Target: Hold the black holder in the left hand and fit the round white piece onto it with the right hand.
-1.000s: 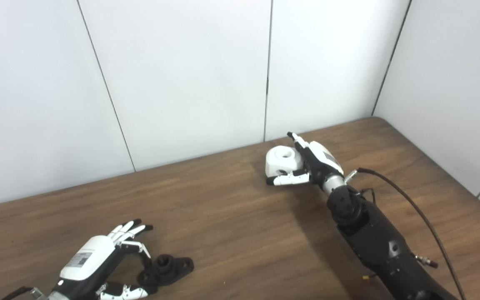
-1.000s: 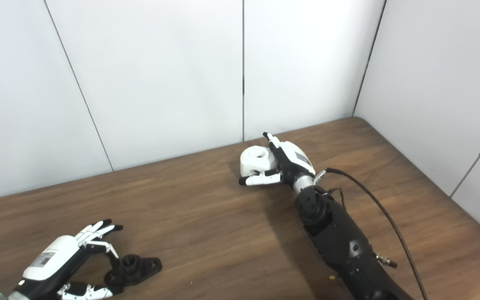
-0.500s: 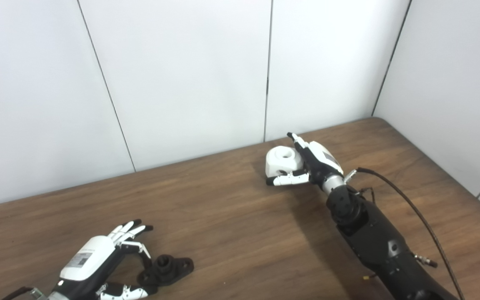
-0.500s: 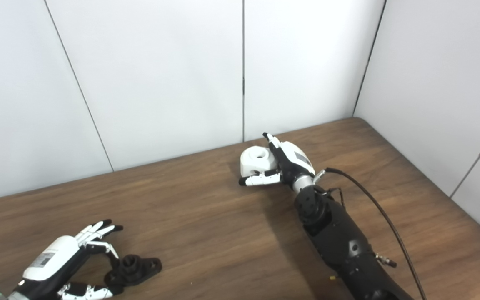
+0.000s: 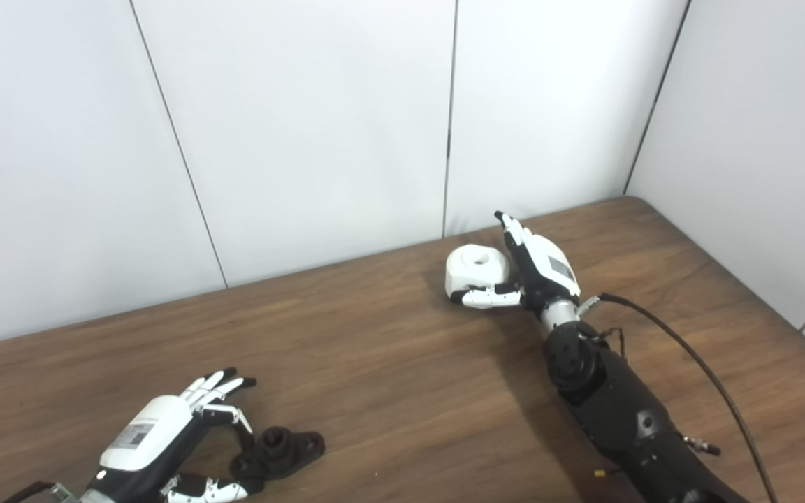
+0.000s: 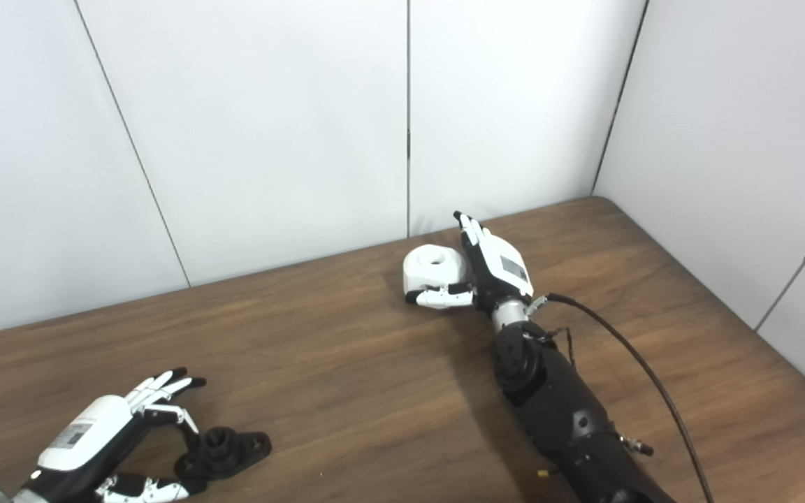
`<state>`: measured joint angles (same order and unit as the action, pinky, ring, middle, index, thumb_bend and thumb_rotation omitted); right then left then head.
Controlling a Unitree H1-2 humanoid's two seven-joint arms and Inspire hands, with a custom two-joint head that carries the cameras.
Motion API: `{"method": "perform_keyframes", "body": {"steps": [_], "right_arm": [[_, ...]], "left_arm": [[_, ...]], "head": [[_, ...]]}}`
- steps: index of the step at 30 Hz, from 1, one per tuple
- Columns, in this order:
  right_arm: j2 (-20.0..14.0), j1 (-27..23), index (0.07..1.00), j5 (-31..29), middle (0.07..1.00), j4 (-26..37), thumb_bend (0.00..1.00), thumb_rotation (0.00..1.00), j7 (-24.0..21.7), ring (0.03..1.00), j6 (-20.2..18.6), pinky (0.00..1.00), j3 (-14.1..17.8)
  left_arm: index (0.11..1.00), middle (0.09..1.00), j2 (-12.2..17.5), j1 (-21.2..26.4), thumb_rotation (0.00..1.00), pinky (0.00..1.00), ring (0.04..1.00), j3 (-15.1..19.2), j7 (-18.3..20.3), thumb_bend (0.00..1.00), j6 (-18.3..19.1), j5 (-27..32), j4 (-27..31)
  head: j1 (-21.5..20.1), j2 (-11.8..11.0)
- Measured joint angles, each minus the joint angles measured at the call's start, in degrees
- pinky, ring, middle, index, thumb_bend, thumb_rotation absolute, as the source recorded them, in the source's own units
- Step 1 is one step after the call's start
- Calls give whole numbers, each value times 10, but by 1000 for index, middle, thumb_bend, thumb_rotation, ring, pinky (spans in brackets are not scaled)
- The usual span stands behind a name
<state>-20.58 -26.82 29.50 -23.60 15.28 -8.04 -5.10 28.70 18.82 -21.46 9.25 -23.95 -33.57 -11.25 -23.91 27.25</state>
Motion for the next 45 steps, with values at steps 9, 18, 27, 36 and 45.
{"method": "perform_keyframes", "body": {"steps": [9,18,27,36,45], "right_arm": [[-1,0,490,-5,610,3,522,134,-13,571,7,499,0],[-7,2,734,-12,909,29,966,271,-69,870,-23,664,0],[-29,-4,993,-2,1000,58,1000,500,-144,1000,-81,944,-20],[-49,-19,1000,23,1000,70,1000,591,-193,1000,-121,992,-51],[-53,-19,910,70,1000,70,1000,545,-183,1000,-134,968,-64]], "left_arm": [[482,934,0,0,50,1000,1000,0,-1,518,-2,0,-1],[482,935,0,0,49,1000,1000,0,-2,518,-3,0,-2],[482,944,0,0,49,1000,1000,0,-2,517,-2,0,-2],[482,940,0,0,49,1000,1000,0,-2,517,-1,0,-2],[482,939,0,0,49,1000,1000,-1,-2,517,-1,0,-1]], "head": [[0,-2],[1,-3],[1,-4],[1,-6],[1,-6]]}}
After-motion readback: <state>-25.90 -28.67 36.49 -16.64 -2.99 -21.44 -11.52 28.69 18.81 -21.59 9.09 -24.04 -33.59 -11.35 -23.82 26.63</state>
